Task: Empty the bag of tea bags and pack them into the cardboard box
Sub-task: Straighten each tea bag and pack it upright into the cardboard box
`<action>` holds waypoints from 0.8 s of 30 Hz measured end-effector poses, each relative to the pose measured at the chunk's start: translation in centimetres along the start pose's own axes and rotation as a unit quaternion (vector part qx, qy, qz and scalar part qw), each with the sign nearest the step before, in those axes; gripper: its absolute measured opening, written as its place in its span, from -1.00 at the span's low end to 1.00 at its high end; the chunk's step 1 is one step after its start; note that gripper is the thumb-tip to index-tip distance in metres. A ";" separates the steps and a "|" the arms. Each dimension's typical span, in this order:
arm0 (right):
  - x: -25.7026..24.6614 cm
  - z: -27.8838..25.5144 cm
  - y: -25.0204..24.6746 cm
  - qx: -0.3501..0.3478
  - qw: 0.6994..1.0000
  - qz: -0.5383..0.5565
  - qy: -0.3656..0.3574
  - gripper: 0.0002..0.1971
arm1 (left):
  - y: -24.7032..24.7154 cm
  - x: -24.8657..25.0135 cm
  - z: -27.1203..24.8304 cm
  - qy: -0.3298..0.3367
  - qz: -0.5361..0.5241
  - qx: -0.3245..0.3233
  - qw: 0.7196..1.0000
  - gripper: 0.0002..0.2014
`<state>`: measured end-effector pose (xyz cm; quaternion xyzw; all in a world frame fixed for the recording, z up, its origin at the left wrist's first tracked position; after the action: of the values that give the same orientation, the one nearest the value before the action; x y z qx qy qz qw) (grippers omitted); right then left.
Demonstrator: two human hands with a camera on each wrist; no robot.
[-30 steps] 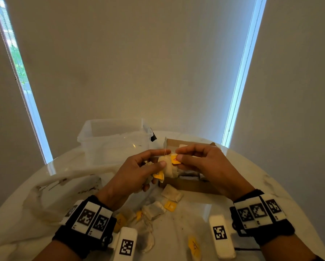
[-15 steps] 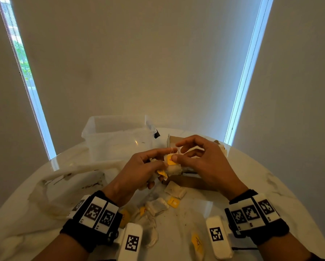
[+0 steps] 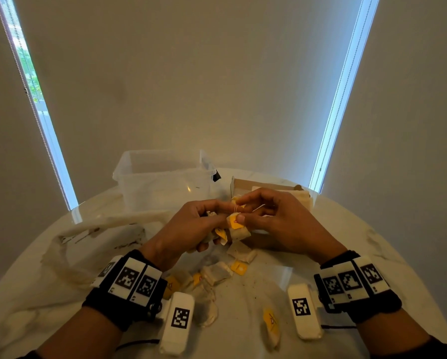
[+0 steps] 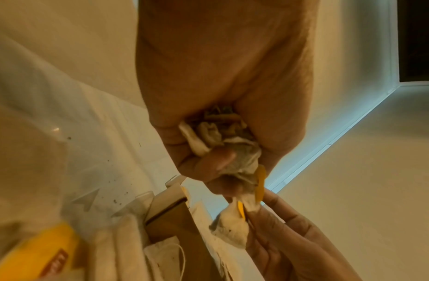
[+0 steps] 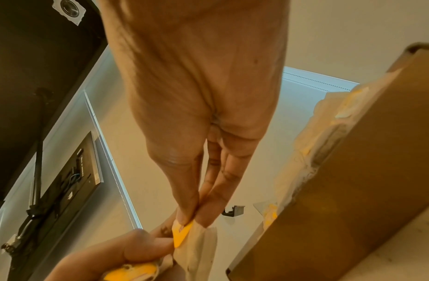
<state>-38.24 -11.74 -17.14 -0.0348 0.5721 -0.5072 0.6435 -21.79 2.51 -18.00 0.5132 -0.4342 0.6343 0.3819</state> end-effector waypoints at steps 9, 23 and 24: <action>0.3 -0.1 -0.1 0.003 1.000 0.003 0.015 -0.71 | -0.4 -0.1 0.3 -0.013 0.007 0.003 1.000 -0.83; 0.8 0.1 -0.1 -0.002 0.999 -0.029 0.016 -0.81 | -0.5 -0.1 0.3 -0.002 0.013 0.030 0.999 -0.83; 0.7 0.0 -0.2 0.000 1.000 -0.022 0.019 -0.82 | -0.5 -0.1 0.3 -0.002 0.011 0.044 0.999 -0.84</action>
<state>-38.46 -12.33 -17.55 -0.0381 0.5833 -0.5213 0.6217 -21.18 2.41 -17.96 0.5257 -0.4123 0.6561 0.3511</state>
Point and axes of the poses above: each hand's wrist, its own z-axis towards the middle knuckle, its own y-axis out of the palm, x = y × z, the point moved 2 cm from there along z, towards the middle knuckle, and after that the axes turned 4 degrees about -z, right-handed, at the moved point
